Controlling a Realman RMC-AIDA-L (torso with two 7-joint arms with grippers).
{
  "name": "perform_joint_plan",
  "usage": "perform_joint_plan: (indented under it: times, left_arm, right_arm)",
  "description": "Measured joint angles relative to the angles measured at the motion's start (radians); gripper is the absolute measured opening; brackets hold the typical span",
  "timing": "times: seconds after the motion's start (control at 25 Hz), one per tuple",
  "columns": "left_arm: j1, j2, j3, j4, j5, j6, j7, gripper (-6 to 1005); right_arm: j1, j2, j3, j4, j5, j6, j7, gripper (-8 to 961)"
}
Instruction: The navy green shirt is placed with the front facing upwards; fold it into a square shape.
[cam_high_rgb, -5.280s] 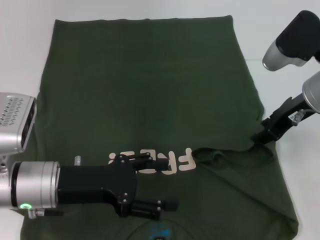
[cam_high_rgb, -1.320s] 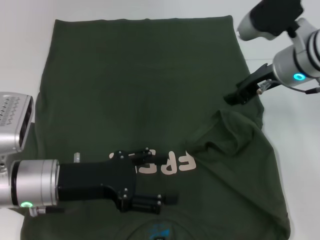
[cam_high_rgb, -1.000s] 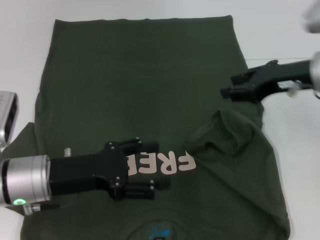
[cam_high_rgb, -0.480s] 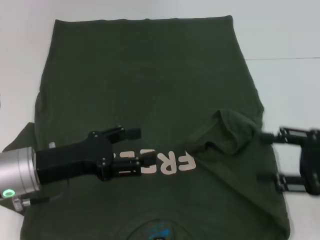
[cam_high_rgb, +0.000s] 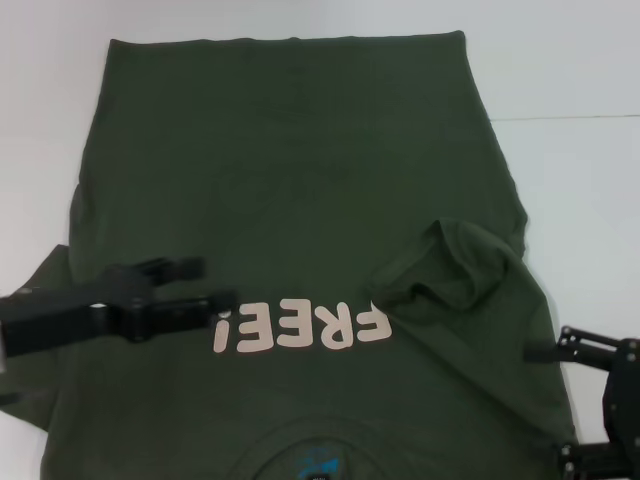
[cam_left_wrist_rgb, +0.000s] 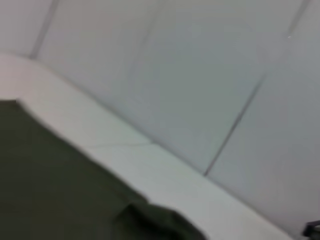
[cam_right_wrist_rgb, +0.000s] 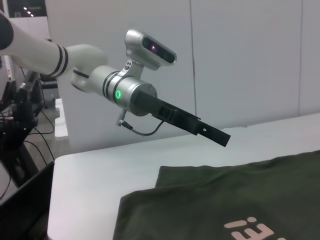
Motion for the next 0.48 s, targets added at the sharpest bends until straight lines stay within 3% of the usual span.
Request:
perform_joint_plan:
  times: [0.32, 0.48]
  left_arm:
    - [0.037, 0.001, -0.055, 0.342, 0.182, -0.007, -0.337, 933]
    - [0.038, 0.006, -0.101, 0.429, 0.263, -0.007, -0.453, 933]
  right_arm:
    - [0.035, 0.005, -0.017, 0.079, -0.022, 0.008, -0.032, 947]
    - [0.056, 0.008, -0.036, 0.099, -0.023, 0.016, -0.035, 947]
